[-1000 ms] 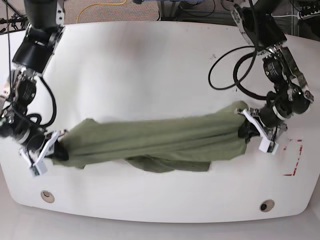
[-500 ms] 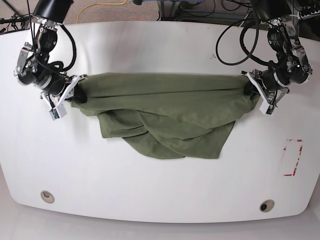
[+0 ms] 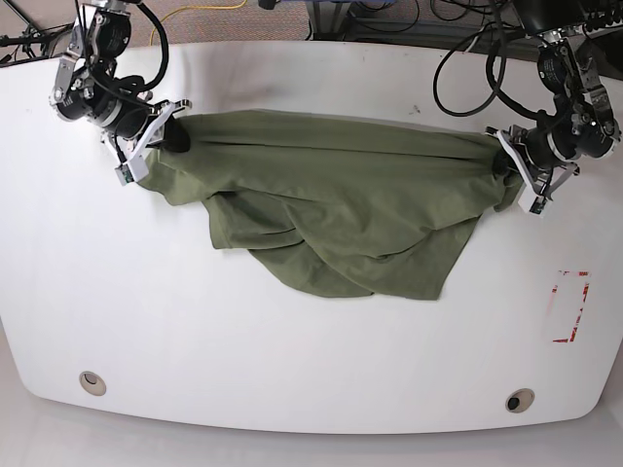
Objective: Fold the T-shirt properly
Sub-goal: 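Swing the held shirt back and lay it across the table between grippers, then open the left gripper and move it along the shirt edge to regrasp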
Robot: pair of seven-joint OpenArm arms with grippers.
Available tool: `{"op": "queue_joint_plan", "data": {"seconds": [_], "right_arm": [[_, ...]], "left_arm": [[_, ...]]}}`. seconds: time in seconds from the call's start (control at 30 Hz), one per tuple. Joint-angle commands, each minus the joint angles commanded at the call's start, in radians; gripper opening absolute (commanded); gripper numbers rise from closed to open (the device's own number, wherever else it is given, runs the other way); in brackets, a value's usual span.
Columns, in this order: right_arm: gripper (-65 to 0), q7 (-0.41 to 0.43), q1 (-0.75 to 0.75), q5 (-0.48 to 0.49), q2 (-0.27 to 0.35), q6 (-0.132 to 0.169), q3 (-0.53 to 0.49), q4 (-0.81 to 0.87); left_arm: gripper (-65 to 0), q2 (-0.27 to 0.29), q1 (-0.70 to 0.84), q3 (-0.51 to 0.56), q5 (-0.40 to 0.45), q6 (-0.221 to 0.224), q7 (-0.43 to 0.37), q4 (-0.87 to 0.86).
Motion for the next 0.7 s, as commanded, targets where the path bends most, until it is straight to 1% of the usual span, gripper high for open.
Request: {"op": "queue_joint_plan", "data": {"seconds": [0.07,0.1,0.13,0.17,0.23,0.27,0.3,0.33,0.37,0.43,0.5,0.57,0.67,0.7], "right_arm": [[-65.0,0.0,0.0,0.0,-0.006,-0.002,0.0,0.0],[-65.0,0.0,0.0,0.0,-0.006,-0.002,0.0,0.0],[-65.0,0.0,0.0,0.0,-0.006,-0.002,0.0,0.0],[-65.0,0.0,0.0,0.0,-0.006,-0.002,0.0,0.0],[-65.0,0.0,0.003,0.0,-0.006,-0.002,0.0,0.0],[-65.0,0.0,0.005,-0.002,-0.006,-0.002,0.0,0.0],[-65.0,0.0,0.005,-0.002,-0.006,-0.002,-0.002,0.0],[-65.0,0.0,0.005,-0.002,-0.006,-0.002,-0.002,0.0],[-65.0,0.0,0.005,-0.002,-0.006,-0.002,-0.003,0.0],[-65.0,0.0,0.005,-0.002,-0.006,-0.002,-0.003,0.002],[-65.0,0.0,0.006,-0.002,-0.006,-0.002,-0.003,0.002],[-65.0,0.0,0.006,-0.002,-0.006,-0.002,-0.003,0.002],[-65.0,0.0,0.012,-0.002,-0.006,-0.002,-0.003,0.002],[-65.0,0.0,0.012,-0.002,-0.006,-0.002,-0.003,0.002]], "left_arm": [[-65.0,-0.005,0.006,0.0,0.0,0.0,0.011,0.0],[-63.2,-0.005,0.006,0.0,0.0,0.0,0.021,0.0],[-59.0,-0.005,0.006,0.0,0.0,0.0,0.034,0.0],[-56.9,-0.005,0.006,0.0,0.0,0.0,0.038,0.0],[-45.6,-0.005,0.006,0.0,0.0,0.0,0.06,0.002],[-41.1,-0.005,0.006,0.0,0.0,0.0,0.064,0.002],[-34.7,-0.005,0.011,0.0,0.0,0.0,0.068,0.003],[-31.5,-0.005,0.011,0.0,0.0,0.0,0.069,0.005],[-25.8,-0.005,0.012,0.0,0.0,0.0,0.071,0.005],[-20.1,-0.005,0.012,0.0,-0.002,0.0,0.074,0.005],[-16.5,-0.005,0.012,0.0,-0.002,0.0,0.092,0.0],[-14.3,-0.005,0.008,-0.002,-0.002,0.0,0.124,0.0],[-13.5,-0.005,0.006,-0.005,-0.012,-0.003,0.161,0.006],[-13.3,-0.005,0.005,-0.005,-0.023,-0.012,0.163,0.006]]}}
